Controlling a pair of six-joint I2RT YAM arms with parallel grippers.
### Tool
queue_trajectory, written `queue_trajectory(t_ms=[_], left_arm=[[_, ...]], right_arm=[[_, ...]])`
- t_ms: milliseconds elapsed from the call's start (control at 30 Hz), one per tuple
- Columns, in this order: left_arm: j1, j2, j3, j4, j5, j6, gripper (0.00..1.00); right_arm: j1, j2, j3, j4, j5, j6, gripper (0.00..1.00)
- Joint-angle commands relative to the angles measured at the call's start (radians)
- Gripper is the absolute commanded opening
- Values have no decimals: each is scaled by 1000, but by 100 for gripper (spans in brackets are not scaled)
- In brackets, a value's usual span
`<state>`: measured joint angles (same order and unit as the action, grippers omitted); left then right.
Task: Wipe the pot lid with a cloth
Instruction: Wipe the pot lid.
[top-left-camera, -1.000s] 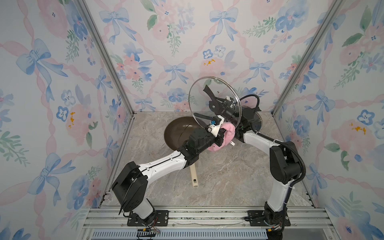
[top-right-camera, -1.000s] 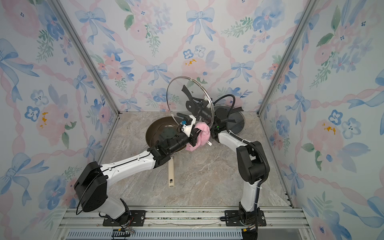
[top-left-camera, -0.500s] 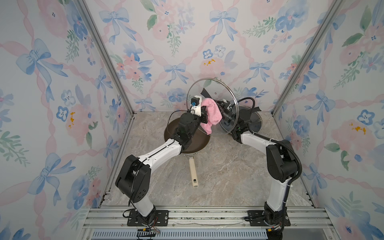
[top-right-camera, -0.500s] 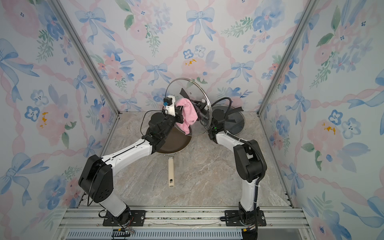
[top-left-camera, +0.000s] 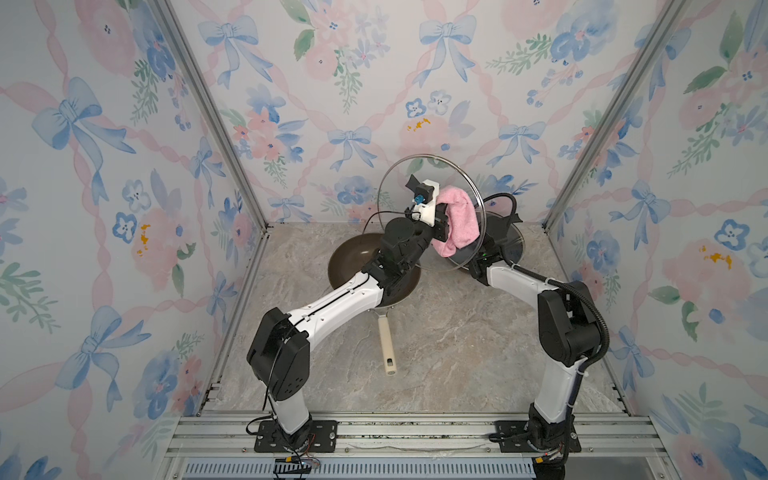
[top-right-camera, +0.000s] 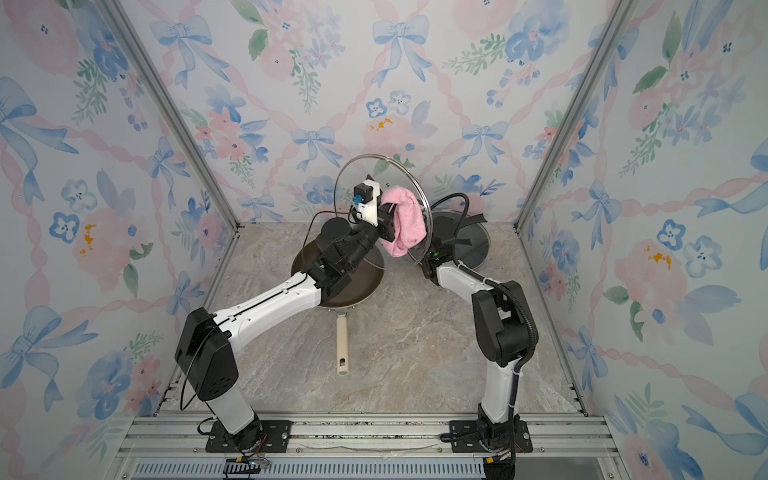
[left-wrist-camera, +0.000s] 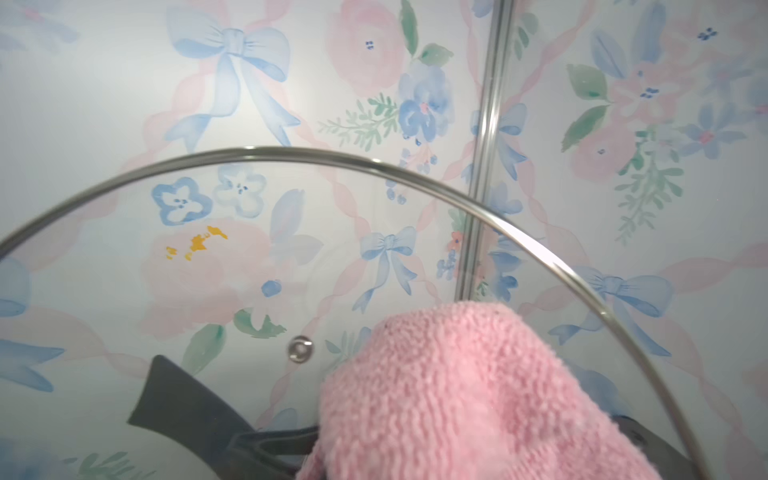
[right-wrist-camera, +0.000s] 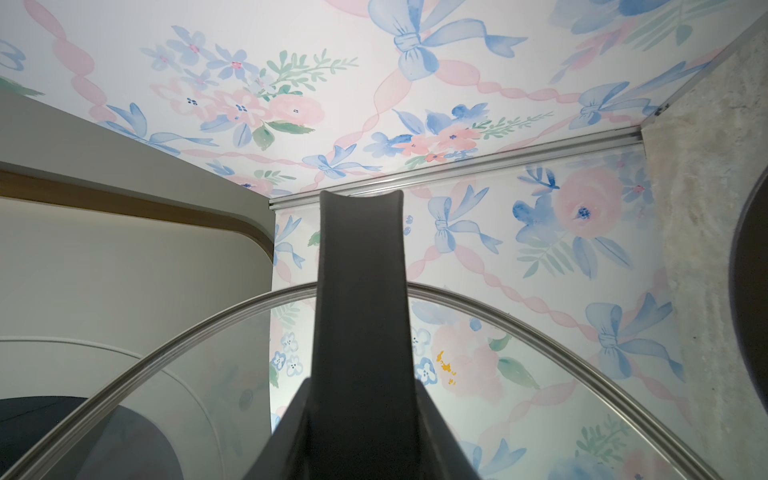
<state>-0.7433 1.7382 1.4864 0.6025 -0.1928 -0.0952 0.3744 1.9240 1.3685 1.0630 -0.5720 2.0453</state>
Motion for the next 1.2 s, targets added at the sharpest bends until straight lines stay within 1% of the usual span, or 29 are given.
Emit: queue_trajectory(t_ms=[0, 33, 67, 100, 133, 167, 233, 267, 333, 400, 467, 567, 633, 700, 767, 900, 1000, 1067, 1167], left_arm=[[74, 37, -95, -40, -137, -53, 6], [76, 28, -135, -47, -139, -69, 6], [75, 21, -173, -53, -113, -73, 5], [66, 13, -199, -71, -73, -92, 5], [46, 2, -220, -86, -7, -105, 5], [16, -7, -231, -86, 43, -91, 6], [-87, -22, -227, -86, 126, 23, 6], [-132, -23, -208, -85, 154, 75, 6], [-176, -15, -136, -86, 203, 136, 6], [-177, 10, -28, -86, 232, 134, 7], [-175, 62, 132, -86, 246, 189, 7], [-161, 179, 383, -98, 204, 269, 7], [-130, 252, 528, -133, 167, 290, 6], [-87, 299, 600, -141, 132, 294, 7], [-34, 322, 628, -142, 80, 267, 7], [61, 318, 612, -141, -12, 220, 7], [123, 309, 554, -141, -90, 218, 7], [146, 295, 479, -141, -165, 231, 7], [174, 237, 299, -141, -185, 186, 6]], right_arm=[[17, -113, 9, 208, -41, -2, 15], [11, -120, 6, 206, -39, -6, 15], [6, -125, 3, 204, -39, -7, 15], [0, -129, 4, 204, -39, -10, 15], [-7, -133, 3, 201, -42, -10, 15], [-13, -132, 7, 200, -42, -11, 15], [-28, -129, 16, 188, -54, -19, 15], [-31, -126, 20, 183, -60, -22, 15], [-34, -121, 24, 174, -76, -31, 15], [-32, -123, 23, 149, -97, -49, 15], [-31, -130, 14, 117, -119, -74, 15], [-26, -138, 0, 117, -130, -87, 15], [-25, -140, 2, 156, -134, -74, 15], [-26, -145, 4, 206, -141, -52, 15], [-28, -160, 1, 225, -155, -47, 15], [-37, -197, -14, 215, -185, -62, 15], [-45, -215, -15, 224, -200, -65, 14], [-52, -222, -10, 234, -201, -59, 14], [-64, -220, -1, 247, -196, -41, 14]])
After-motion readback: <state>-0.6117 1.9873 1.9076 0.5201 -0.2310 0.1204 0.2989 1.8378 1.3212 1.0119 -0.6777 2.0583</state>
